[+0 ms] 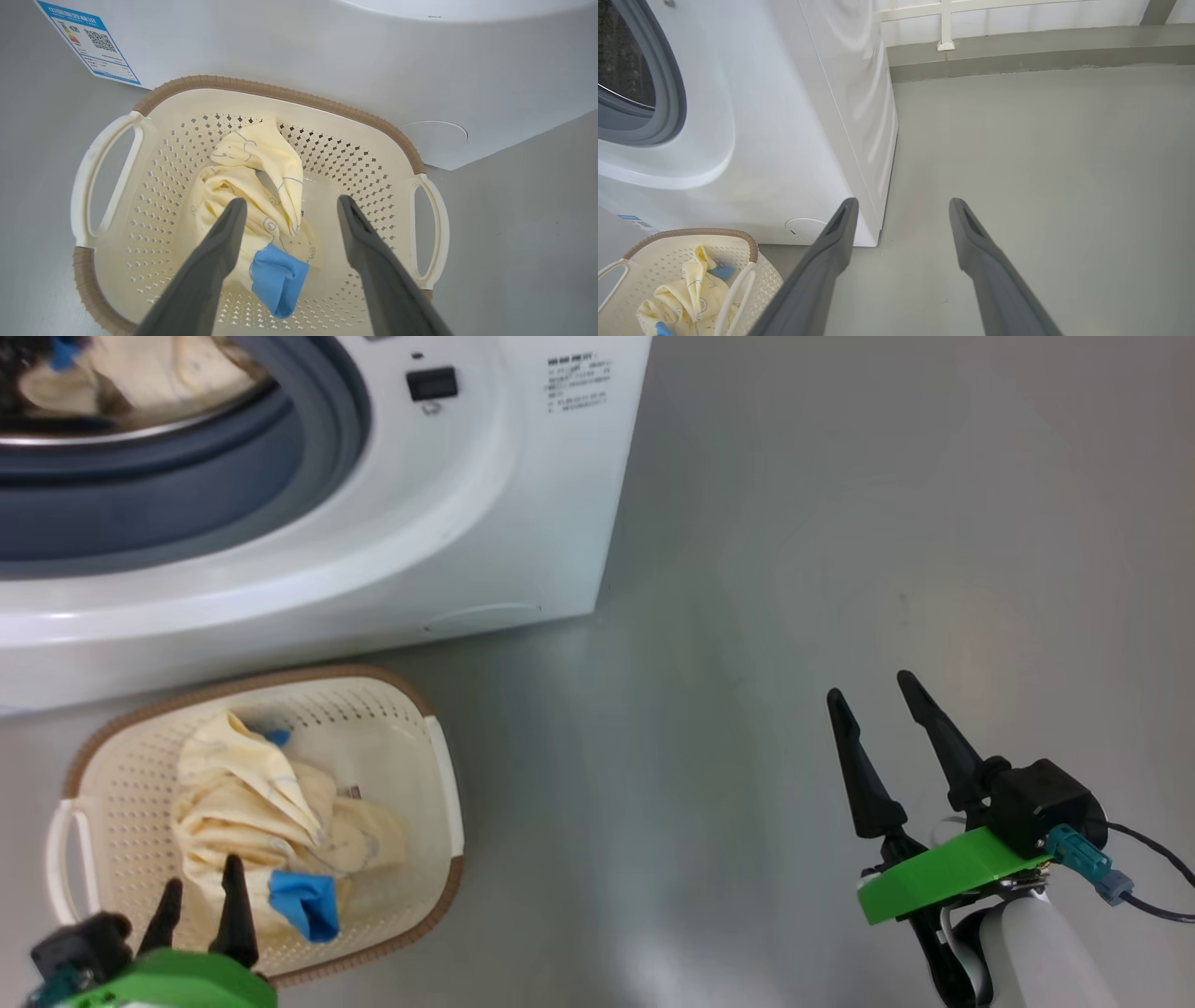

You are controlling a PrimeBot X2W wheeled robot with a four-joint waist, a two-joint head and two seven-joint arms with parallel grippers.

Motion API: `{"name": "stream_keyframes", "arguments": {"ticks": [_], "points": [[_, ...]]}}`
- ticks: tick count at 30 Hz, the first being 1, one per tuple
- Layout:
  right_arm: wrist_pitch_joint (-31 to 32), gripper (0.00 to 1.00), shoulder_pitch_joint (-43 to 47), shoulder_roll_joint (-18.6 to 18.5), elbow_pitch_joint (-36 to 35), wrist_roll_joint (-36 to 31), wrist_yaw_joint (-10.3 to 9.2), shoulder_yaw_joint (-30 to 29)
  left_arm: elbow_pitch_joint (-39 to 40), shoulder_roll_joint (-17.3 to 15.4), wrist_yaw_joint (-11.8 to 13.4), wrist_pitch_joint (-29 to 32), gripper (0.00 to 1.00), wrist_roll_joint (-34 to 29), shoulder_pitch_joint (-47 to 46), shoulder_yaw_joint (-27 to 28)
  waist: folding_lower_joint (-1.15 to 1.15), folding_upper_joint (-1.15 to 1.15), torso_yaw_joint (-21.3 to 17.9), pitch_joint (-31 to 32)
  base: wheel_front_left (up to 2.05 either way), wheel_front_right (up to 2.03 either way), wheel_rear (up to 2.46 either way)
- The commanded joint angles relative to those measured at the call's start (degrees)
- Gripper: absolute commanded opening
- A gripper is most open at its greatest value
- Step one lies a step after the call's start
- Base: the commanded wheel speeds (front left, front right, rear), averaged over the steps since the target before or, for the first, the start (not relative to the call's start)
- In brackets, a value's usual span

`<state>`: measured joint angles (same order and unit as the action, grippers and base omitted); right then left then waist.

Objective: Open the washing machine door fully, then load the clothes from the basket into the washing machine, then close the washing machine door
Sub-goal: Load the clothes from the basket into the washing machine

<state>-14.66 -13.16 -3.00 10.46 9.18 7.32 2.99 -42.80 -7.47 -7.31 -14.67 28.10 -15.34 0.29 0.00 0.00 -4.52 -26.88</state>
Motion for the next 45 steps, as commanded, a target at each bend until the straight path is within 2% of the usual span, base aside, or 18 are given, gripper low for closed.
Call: {"name": "stream_keyframes", "arguments": {"ticks": [1,10,21,28,32,45], "points": [[-0.34,1.00,-0.77,0.13,-1.60,0.31,0.17,1.36,-0.34,-2.33,-0.16,0.13,1.00,2.01,-0.90,0.77,0.00,0.00,-0.85,-2.95,0.00,0.00,0.00],[-0.34,1.00,-2.08,0.13,-2.76,1.68,0.17,2.28,-4.53,-8.09,-0.17,4.40,1.00,13.82,-7.73,-5.42,0.00,0.00,-2.16,-8.61,0.00,0.00,0.00],[-0.34,1.00,-3.43,0.13,-4.43,3.23,0.17,2.89,-8.80,-12.80,-0.17,11.97,1.00,25.58,-14.36,-8.46,0.00,0.00,-3.32,-15.49,0.00,0.00,0.00],[-0.34,1.00,-4.02,0.13,-5.10,3.73,0.17,2.94,-14.46,-15.04,-0.17,13.22,1.00,26.67,-17.31,-10.05,0.00,0.00,-3.47,-17.79,0.00,0.00,0.00],[-0.34,1.00,-4.11,0.13,-5.24,3.75,0.17,2.90,-18.08,-15.16,-0.17,14.02,1.00,26.83,-19.63,-10.35,0.00,0.00,-3.30,-18.61,0.00,0.00,0.00],[-0.34,1.00,-4.35,0.13,-6.04,3.73,0.17,2.73,-17.81,-15.63,-0.17,16.08,1.00,31.78,-24.54,-10.61,0.00,0.00,-3.47,-22.12,0.00,0.00,0.00]]}}
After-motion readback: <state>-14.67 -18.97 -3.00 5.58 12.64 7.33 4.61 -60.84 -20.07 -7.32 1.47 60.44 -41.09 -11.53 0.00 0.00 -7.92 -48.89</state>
